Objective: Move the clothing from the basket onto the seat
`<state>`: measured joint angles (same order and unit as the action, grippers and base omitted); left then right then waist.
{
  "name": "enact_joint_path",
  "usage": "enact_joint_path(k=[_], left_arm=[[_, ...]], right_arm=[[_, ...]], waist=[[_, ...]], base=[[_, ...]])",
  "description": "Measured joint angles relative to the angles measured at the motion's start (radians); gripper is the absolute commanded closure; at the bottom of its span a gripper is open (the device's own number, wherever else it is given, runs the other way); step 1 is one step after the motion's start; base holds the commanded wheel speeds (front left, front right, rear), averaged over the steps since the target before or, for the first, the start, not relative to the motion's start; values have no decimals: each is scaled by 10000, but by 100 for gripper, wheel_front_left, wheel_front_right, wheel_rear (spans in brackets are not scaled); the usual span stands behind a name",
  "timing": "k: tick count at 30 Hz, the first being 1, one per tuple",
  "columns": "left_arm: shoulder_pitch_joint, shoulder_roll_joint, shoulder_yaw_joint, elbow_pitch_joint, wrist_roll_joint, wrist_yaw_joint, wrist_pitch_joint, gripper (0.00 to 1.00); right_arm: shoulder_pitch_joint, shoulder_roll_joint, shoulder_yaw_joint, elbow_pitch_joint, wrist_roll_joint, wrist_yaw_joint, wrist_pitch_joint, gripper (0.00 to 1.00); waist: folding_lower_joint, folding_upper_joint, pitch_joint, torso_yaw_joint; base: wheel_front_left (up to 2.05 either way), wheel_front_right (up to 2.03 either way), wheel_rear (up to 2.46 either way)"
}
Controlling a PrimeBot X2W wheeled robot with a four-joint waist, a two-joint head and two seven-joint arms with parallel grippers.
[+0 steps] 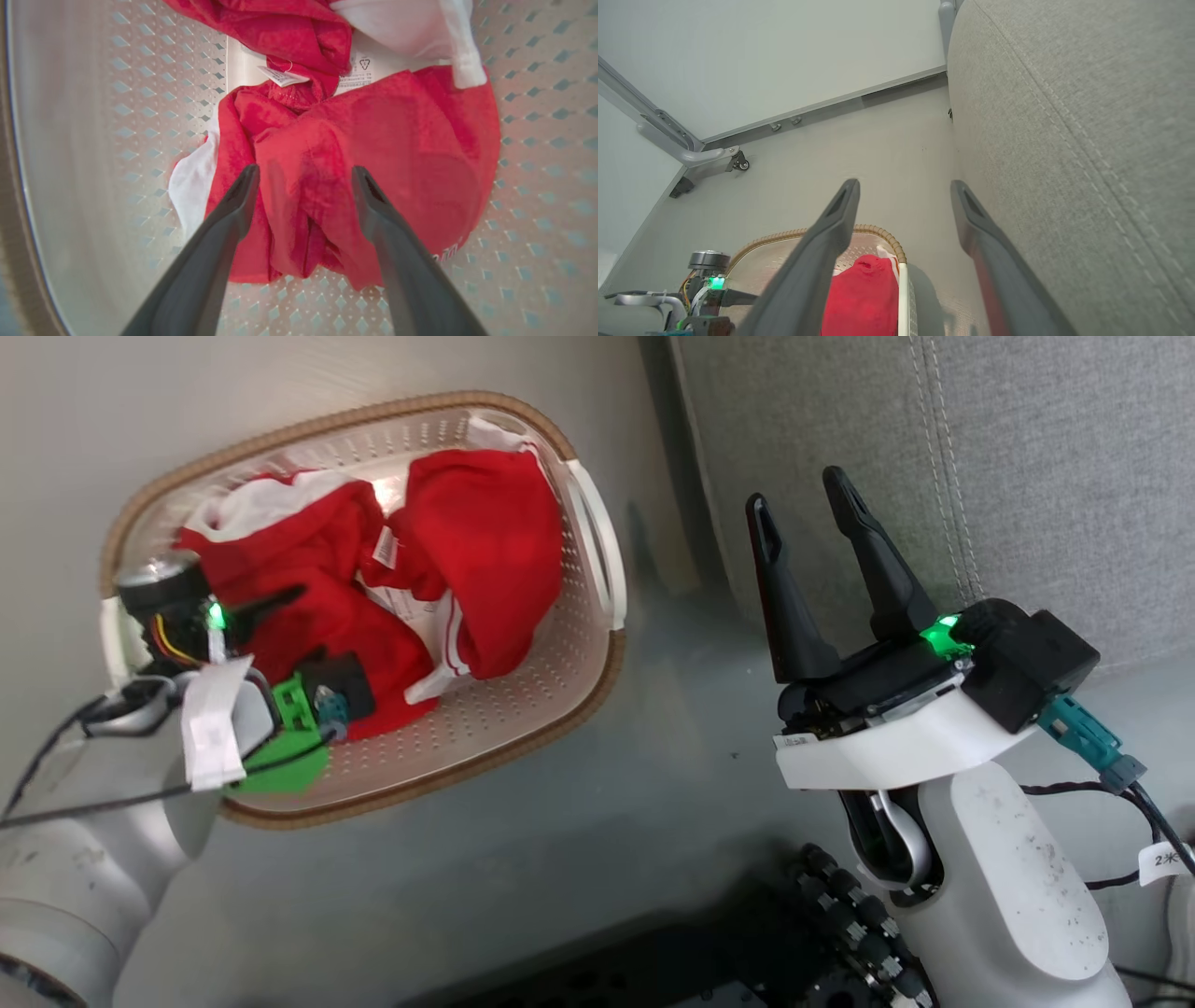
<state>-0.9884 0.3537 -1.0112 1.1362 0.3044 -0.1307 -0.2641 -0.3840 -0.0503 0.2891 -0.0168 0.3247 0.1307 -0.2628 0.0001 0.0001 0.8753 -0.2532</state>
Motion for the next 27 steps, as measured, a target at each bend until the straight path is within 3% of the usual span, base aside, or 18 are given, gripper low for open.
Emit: enact_joint_path(k=[14,19,27], left_arm=[[-1524,-253,-1766,1348,577,0,92,0],[-1501,-251,-2422,1501,219,0,849,0],[-1284,-192,-2661,1513,-849,-2,2663,0]], right_arm=[[-274,12,596,-153,821,0,-2,0],[-284,33,763,-171,949,12,-27,0],[-139,48,830,-228,963,13,-27,0]], waist=[[0,-1,1201,-926],[0,0,1422,-1196],[-1,0,1529,-1312]], base=[[0,0,0],[0,0,0],[0,0,0]])
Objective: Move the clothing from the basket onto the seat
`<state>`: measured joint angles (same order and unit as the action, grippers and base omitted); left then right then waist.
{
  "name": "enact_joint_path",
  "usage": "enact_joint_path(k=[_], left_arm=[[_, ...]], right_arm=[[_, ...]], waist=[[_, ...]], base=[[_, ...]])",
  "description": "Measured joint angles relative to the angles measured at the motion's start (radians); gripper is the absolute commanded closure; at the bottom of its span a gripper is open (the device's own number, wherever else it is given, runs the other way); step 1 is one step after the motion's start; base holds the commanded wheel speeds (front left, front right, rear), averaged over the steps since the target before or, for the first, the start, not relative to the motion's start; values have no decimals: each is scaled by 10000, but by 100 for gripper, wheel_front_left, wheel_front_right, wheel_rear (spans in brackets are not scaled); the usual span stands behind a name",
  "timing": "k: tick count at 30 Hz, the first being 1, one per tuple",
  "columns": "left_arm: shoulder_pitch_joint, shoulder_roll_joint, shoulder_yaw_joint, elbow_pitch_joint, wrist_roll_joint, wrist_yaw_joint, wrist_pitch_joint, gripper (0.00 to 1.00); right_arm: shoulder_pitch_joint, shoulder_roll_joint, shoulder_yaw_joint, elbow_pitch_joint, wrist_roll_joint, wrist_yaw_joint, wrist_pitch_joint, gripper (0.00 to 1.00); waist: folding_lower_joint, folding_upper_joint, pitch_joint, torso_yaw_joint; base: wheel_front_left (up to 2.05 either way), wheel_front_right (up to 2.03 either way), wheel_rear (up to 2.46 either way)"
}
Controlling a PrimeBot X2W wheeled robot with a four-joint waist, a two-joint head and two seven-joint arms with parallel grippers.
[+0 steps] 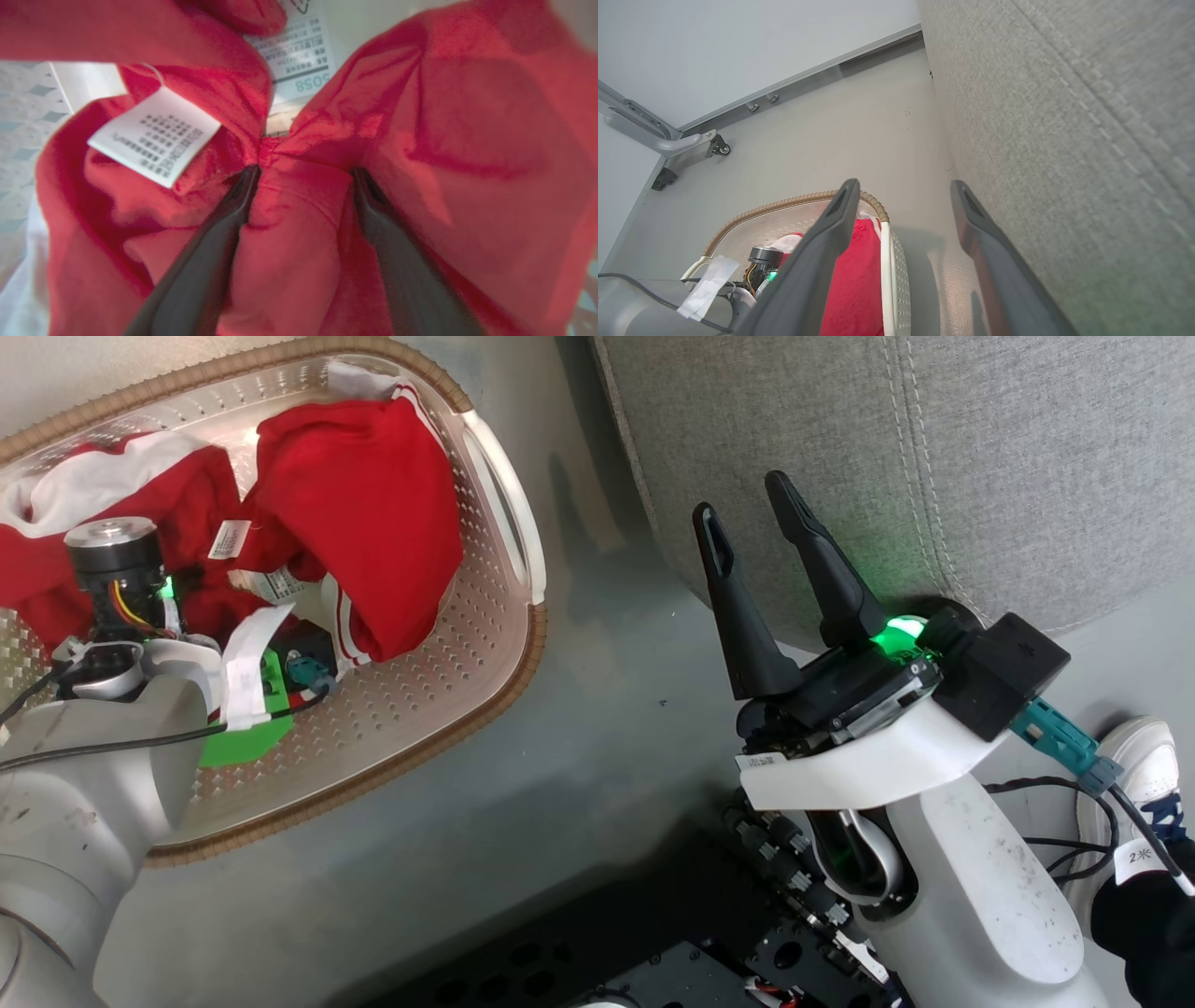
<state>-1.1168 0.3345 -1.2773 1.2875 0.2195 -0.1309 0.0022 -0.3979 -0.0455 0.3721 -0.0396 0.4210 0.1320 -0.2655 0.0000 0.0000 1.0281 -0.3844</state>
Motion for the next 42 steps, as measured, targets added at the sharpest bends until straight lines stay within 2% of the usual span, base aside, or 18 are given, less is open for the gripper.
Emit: enact_joint_path(k=[6,19,20,21,36,42], left_arm=[[95,-221,-23,2,-723,0,965,0],[115,-353,-15,-54,-802,6,1969,0],[114,-364,-15,-63,-880,8,2082,27],[114,-384,-17,-59,-905,6,2090,100],[216,-171,-29,21,-1484,-8,1797,100],[596,-564,-33,19,-1766,-8,1423,100]], right_arm=[[53,-6,12,-67,-4,0,0,0],[240,-13,23,-159,-159,-4,0,0],[243,-15,23,-161,-165,-4,0,0],[244,-19,23,-161,-182,-4,0,0],[-244,-8,13,178,-207,-4,15,0],[-277,-31,-318,499,-612,-4,15,0]], waist=[[0,0,90,11],[-1,0,226,75],[-1,0,231,80],[-1,0,238,83],[0,0,-180,-32],[0,0,-798,42]], base=[[0,0,0],[0,0,0],[0,0,0],[0,0,0],[0,0,0],[0,0,0]])
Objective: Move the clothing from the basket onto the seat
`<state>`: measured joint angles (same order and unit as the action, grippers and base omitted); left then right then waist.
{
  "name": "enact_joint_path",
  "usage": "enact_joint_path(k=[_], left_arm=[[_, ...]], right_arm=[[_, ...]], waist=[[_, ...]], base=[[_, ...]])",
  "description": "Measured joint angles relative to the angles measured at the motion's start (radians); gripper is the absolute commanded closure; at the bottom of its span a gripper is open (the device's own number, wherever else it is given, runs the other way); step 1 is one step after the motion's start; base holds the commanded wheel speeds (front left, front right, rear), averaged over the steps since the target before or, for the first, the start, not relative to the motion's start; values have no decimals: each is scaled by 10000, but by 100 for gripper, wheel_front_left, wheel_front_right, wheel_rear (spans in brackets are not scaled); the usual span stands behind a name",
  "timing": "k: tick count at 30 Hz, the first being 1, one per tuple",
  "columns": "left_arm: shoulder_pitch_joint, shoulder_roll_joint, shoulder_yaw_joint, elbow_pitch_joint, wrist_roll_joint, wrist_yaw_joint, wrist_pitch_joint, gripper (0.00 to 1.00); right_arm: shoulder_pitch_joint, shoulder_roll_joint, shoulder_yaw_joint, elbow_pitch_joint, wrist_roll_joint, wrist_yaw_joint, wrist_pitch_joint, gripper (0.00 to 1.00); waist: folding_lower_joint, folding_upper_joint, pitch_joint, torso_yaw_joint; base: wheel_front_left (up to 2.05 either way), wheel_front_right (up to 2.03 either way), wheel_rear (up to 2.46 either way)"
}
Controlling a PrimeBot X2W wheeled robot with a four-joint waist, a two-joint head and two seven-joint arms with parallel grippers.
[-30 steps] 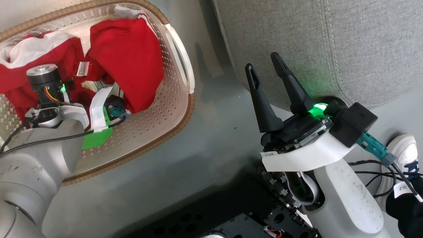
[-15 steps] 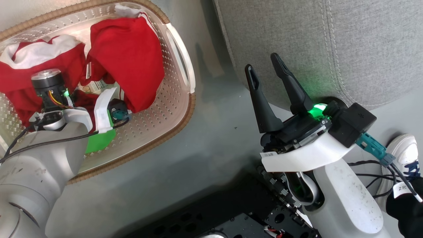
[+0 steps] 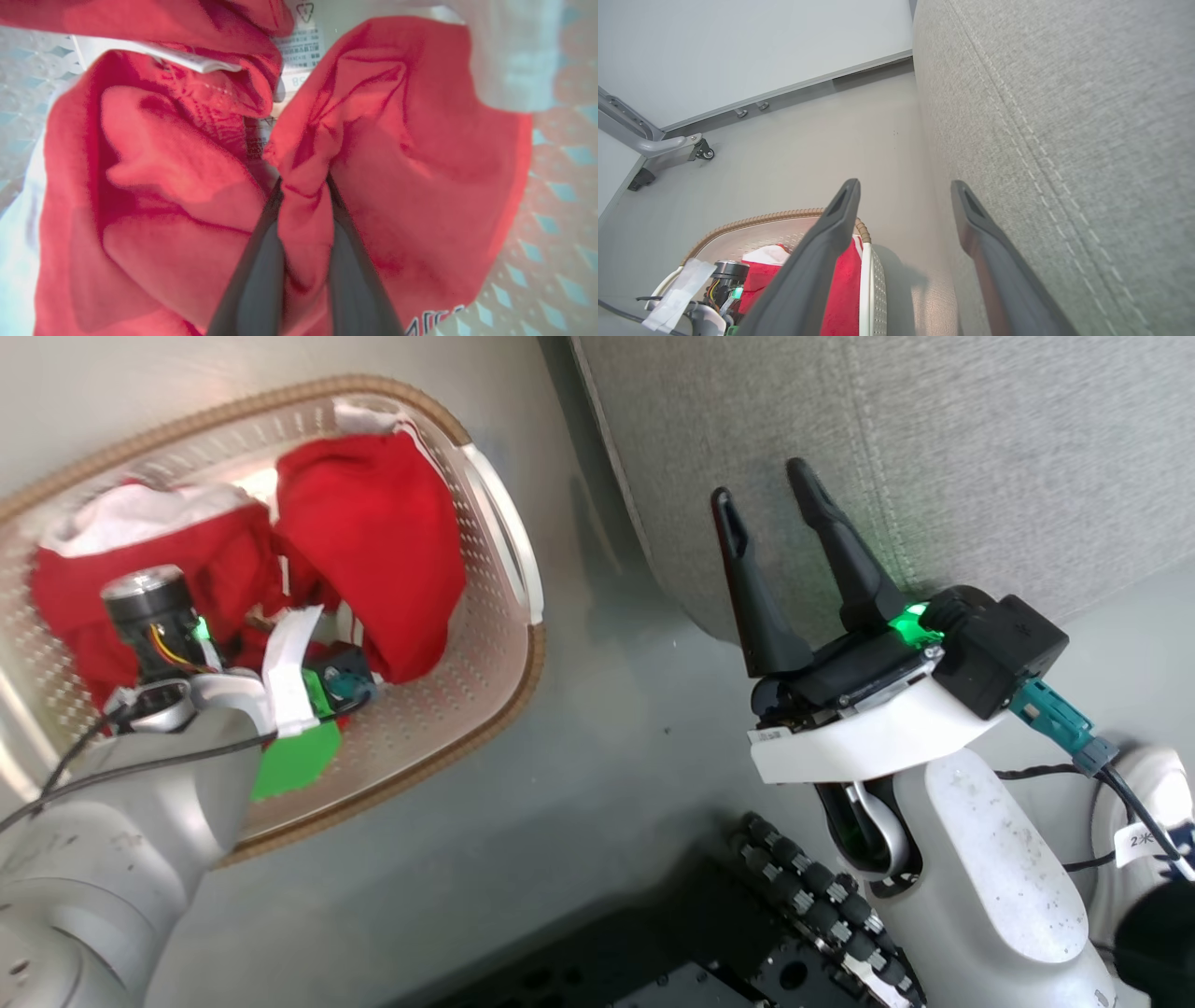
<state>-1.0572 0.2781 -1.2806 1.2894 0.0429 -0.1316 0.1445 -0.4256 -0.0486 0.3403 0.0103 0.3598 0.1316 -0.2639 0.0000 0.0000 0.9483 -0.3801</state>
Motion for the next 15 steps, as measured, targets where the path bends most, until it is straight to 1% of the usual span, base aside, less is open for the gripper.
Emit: enact_joint_path(k=[4,6,11,13,15], left_arm=[[230,-263,2,2,-445,0,-217,100],[348,-474,2,-65,-872,0,-460,100],[603,-690,4,-359,-1854,0,-907,100],[681,-813,-2,-598,-2272,-2,-1149,100],[684,-840,4,-738,-2600,0,-1440,100]], right_arm=[[118,8,-213,217,-370,0,0,0],[299,4,-360,368,-575,0,0,0],[695,13,-600,564,-894,0,0,0],[933,8,-911,723,-922,0,0,0],[1126,-6,-1016,863,-949,0,0,0]], waist=[[0,0,-633,194],[0,0,-1171,383],[0,0,-2114,720],[0,0,-2535,888],[0,0,-2922,1037]], base=[[0,0,0],[0,0,0],[0,0,0],[0,0,0],[0,0,0]])
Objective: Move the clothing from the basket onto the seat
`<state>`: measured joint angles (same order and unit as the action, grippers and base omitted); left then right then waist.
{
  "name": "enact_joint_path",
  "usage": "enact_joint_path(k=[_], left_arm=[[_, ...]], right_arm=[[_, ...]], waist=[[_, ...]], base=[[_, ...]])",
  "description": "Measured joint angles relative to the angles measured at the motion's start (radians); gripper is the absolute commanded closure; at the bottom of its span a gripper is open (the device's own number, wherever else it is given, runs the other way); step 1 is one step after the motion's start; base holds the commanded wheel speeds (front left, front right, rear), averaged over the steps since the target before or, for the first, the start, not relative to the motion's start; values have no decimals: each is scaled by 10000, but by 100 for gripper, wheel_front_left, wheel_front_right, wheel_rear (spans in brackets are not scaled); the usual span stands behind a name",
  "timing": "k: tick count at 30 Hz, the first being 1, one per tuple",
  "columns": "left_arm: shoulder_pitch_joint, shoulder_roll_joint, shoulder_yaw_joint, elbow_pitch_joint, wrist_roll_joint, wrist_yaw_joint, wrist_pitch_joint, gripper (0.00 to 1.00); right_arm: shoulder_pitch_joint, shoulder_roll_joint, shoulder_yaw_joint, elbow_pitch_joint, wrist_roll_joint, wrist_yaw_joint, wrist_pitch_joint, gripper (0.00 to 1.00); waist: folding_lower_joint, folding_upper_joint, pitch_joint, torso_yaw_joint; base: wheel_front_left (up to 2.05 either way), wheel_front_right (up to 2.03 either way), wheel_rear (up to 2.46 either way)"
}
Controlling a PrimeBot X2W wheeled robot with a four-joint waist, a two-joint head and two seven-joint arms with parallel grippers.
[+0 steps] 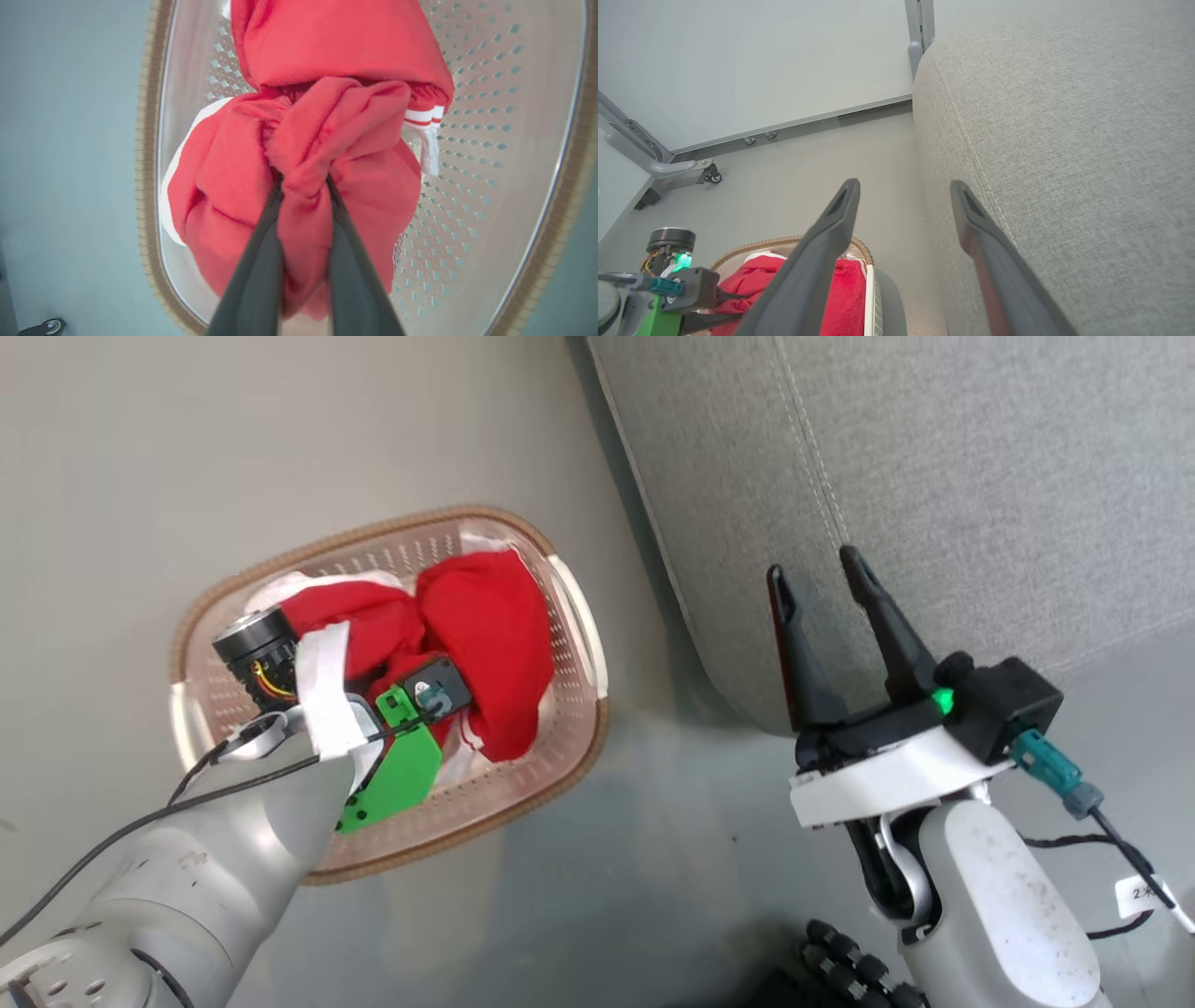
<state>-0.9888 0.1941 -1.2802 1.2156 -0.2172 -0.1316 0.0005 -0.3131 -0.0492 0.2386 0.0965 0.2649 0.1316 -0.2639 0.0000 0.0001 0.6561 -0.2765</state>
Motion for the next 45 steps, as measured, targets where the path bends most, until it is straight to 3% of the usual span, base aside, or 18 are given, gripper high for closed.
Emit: enact_joint_path(k=[7,17,25,32,36,40,45], left_arm=[[407,-128,25,-224,-1467,0,-1022,100],[1556,-188,1409,-717,-4263,0,-2259,100],[2026,355,2487,-2372,-5896,0,-2600,100],[2732,1035,4943,-5252,-5659,267,-2633,100],[3642,1028,6424,-6985,-5022,508,-2631,100],[4510,640,7728,-8508,-4370,573,-2646,100],[5502,-374,9237,-10009,-3804,408,-2646,100]], right_arm=[[709,13,-8,297,-336,0,0,0],[1392,12,155,568,-546,0,0,0],[1882,10,330,596,-560,0,0,0],[2054,-15,353,535,-675,0,-2,0],[2071,-33,324,447,-679,0,-2,0],[2225,-92,353,351,-736,0,0,0],[2275,-215,407,276,-738,0,-2,0]], waist=[[0,0,-1525,520],[0,0,-3717,1113],[-1,0,-5264,1410],[-1,0,-6169,1632],[-1,0,-6384,1794],[-1,0,-6466,1973],[-1,0,-6510,2206]], base=[[0,0,0],[0,0,0],[0,0,0],[0,0,0],[0,0,0],[0,0,0],[0,0,0]])
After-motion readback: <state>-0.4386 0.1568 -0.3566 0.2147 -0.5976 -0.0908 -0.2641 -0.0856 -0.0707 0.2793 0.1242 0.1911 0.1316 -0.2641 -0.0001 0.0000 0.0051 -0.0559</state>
